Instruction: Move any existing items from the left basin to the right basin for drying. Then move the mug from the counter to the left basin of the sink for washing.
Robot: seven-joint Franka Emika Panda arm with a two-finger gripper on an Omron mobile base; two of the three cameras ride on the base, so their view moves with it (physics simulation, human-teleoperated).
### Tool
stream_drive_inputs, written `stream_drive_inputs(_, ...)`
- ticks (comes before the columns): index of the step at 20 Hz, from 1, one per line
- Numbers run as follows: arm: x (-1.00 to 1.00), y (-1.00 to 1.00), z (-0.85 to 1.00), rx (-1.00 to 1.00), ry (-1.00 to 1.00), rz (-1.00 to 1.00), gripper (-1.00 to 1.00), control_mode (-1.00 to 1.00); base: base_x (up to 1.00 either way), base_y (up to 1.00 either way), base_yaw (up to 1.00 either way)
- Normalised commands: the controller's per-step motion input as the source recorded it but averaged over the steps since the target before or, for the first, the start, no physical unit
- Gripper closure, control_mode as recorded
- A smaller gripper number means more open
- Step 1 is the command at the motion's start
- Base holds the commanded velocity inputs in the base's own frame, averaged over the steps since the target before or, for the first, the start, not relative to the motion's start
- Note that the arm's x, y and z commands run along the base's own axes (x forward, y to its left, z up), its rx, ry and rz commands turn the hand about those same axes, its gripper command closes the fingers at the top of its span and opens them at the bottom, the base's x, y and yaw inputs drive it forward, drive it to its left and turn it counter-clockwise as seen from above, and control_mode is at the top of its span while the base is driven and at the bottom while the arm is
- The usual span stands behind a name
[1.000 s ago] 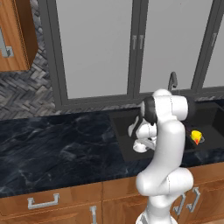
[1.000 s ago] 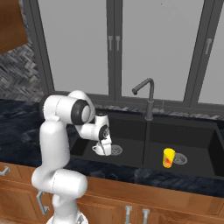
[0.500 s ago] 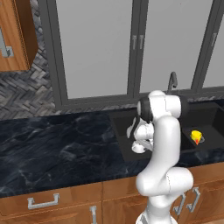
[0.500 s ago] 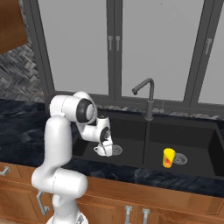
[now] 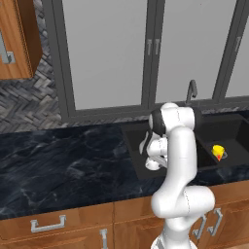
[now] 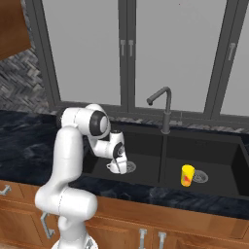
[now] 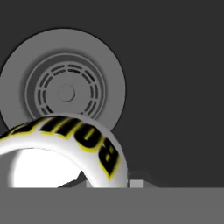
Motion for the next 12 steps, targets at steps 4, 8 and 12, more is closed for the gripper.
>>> stream_drive_inputs(4, 0.26, 0.00, -0.17, 0.00, 0.00, 0.00, 1.00, -1.00, 0.00, 0.00, 0.00)
stream_drive_inputs(8, 0.21, 0.00, -0.10, 0.01, 0.00, 0.00, 1.00, -1.00, 0.00, 0.00, 0.00)
stream_drive_inputs(12, 0.10, 0.00, -0.04, 0.00, -0.04, 0.00, -1.00, -1.00, 0.00, 0.00, 0.00)
